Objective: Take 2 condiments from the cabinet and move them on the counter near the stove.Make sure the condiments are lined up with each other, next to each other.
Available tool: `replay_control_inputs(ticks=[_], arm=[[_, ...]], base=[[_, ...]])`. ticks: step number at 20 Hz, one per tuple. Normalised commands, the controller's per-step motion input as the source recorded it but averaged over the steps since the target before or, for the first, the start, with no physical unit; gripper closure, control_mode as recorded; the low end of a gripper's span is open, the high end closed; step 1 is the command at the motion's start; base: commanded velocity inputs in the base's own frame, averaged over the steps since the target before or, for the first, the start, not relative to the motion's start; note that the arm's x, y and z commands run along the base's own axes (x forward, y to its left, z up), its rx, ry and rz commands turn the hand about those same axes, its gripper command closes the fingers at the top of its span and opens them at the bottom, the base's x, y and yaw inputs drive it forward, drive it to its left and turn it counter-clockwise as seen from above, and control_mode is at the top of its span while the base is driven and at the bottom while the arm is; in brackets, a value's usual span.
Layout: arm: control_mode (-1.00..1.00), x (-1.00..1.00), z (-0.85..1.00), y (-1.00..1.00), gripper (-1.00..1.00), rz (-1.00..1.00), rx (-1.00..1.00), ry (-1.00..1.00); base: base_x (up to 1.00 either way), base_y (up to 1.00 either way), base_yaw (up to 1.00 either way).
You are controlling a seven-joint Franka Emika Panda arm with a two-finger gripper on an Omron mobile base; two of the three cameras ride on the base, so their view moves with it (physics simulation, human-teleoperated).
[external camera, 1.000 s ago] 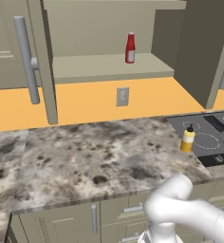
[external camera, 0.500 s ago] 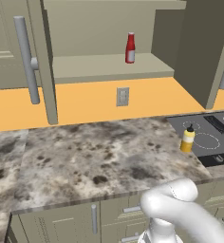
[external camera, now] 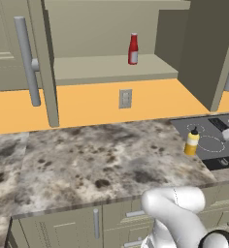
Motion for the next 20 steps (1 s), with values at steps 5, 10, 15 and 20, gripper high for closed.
replay_control_inputs(ticks=[5,10,15,20], arm=[[-1.0,-0.43,0.22,0.65,-1.0,-0.26,-0.04,0.14],[-1.0,-0.11,0.23,0.76,-1.0,-0.17,-0.09,0.01],[-1.0,0.0,0.4,0.69,-1.0,-0.05,-0.12,0.0],[-1.0,0.02,0.57,0.55,-1.0,-0.03,-0.11,0.0]], base=[[0.0,0.0,0.0],[0.0,0.0,0.0],[0.0,0.0,0.0],[0.0,0.0,0.0]])
